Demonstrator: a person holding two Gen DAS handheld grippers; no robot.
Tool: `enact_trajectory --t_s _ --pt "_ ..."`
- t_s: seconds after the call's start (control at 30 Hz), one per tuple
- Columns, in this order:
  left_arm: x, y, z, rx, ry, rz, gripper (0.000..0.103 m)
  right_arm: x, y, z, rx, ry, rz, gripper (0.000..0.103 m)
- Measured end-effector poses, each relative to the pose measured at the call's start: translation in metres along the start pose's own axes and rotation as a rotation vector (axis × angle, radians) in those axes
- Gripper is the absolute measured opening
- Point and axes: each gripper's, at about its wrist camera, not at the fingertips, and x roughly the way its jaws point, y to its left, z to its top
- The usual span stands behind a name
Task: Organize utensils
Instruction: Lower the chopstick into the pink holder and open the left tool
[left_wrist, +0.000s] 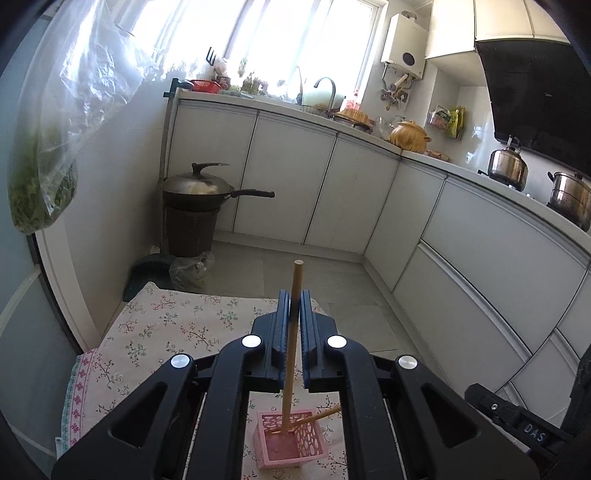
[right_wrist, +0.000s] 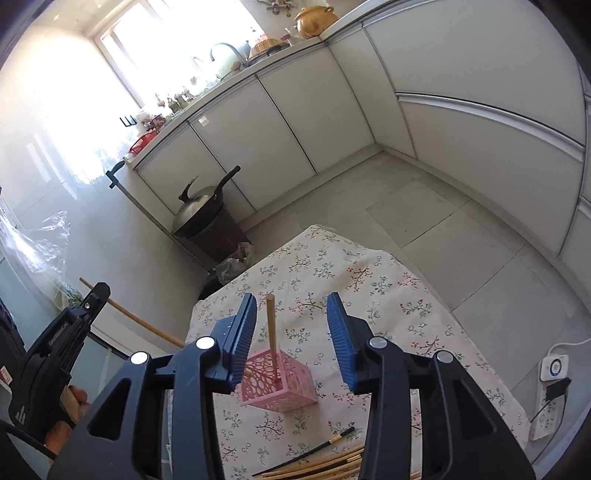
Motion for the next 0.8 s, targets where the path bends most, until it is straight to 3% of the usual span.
enact_trajectory --t_s 0.03,0.07,0.1,0.27,0.8 --pt "0.005 0.002 -0.005 -0.008 0.006 -0.003 0.010 0.000 -0.001 -0.001 -0.005 -0.003 -0.008 0.046" --pt "0.012 0.004 -0.011 -0.017 0.025 0.005 0.022 0.000 -0.002 -0.003 -0.011 -0.007 -0.018 0.048" --pt "0.016 0.008 -0.014 -0.026 0.042 0.015 0.028 -0.001 -0.002 -0.003 -0.016 -0.008 -0.025 0.049" --pt "0.008 0.023 -0.014 -0.079 0.064 0.038 0.037 -0.008 0.004 -0.005 -0.059 -0.035 -0.045 0.052" --pt "-0.017 -0.002 -0.045 -0.037 0.192 0.013 0.056 -0.027 0.007 -0.029 -0.120 -0.037 -0.104 0.070"
